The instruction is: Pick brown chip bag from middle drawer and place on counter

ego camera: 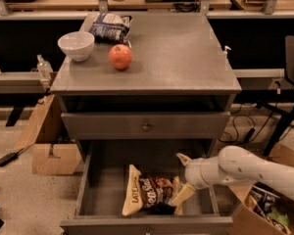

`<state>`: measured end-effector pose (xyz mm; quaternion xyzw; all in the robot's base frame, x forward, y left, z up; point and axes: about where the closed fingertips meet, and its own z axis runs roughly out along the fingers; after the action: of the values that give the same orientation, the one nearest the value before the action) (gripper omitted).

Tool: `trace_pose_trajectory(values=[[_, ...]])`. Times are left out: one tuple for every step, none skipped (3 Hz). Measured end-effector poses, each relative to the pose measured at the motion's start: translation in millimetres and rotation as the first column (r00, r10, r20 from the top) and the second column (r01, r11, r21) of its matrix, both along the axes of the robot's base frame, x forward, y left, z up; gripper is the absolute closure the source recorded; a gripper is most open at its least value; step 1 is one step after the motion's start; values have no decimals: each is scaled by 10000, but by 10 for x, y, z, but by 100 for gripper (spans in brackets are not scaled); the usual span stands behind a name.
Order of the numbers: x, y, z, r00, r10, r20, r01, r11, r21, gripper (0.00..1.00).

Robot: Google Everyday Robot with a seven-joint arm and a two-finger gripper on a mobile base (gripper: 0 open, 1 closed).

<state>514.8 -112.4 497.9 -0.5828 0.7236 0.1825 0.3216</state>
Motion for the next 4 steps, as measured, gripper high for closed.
trace_pose_trajectory(values=[[20, 183, -283, 9993, 251, -285, -248, 9996, 111, 0], [81, 379, -580, 9977, 455, -502, -452, 9990, 70, 0], [63, 447, -891, 9954, 521, -802, -544, 9982, -265, 0], [-74, 315, -1160, 9930, 419, -1101, -502, 9960, -739, 27]])
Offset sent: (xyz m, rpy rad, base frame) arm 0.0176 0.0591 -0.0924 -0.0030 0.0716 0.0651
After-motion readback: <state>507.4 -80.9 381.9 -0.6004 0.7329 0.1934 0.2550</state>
